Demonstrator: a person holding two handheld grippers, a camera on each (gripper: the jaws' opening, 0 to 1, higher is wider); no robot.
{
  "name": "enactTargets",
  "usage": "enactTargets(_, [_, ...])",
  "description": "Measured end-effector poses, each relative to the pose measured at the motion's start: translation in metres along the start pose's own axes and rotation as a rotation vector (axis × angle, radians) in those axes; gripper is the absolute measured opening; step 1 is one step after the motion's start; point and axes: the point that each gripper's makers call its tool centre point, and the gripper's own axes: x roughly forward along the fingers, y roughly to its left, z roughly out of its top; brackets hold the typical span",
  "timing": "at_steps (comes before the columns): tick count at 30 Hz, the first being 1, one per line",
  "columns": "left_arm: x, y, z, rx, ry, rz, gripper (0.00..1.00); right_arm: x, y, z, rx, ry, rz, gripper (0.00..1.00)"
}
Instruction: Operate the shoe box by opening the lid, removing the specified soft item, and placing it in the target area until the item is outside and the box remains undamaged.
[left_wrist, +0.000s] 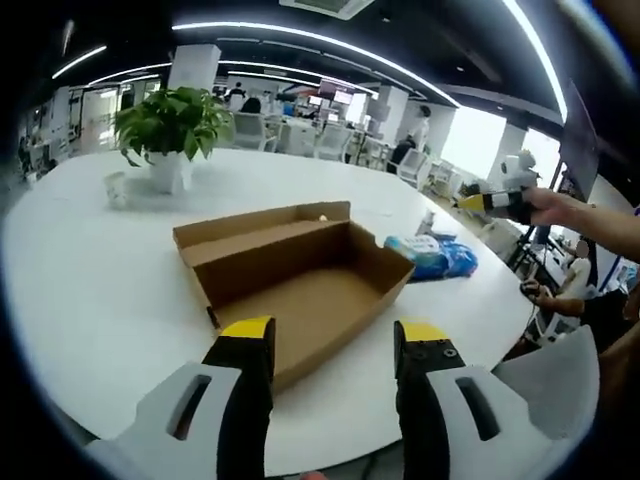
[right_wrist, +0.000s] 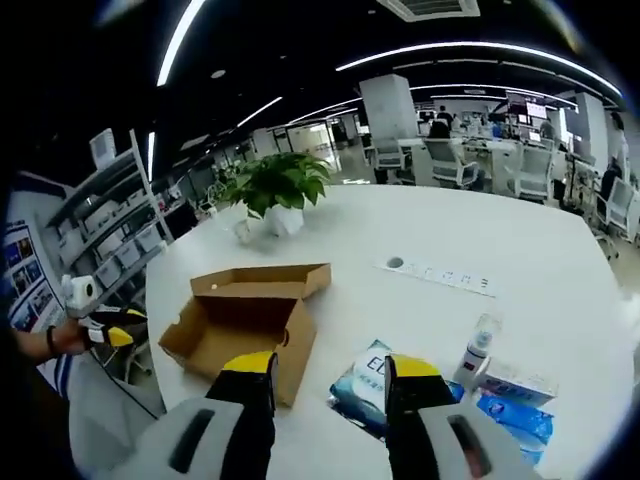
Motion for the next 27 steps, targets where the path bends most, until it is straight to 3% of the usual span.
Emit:
enactTargets(7, [0.002, 0.018, 0.005, -0.051, -0.03, 0.052, 0.46, 0.0, 0.014, -0.017, 0.034, -0.01, 0.0, 0.41])
enactTargets(12, [0.0, 0.029, 0.002, -0.061, -0.029, 0.091, 0.47, -0.003, 0.033, -0.03, -0.012, 0.0, 0.006, 0.44])
enactTargets(19, [-0.005, 0.052, -0.006, -0.106, -0.031, 0.176, 0.47, -0.008, 0.051, -0.046, -0.011, 0.0, 0.018, 0.44])
enactTargets(27, [-0.002, 0.071, -0.027, -0.149, 0.04, 0.27, 0.47, -0.012, 0.069, -0.057, -0.016, 0.006, 0.037, 0.44])
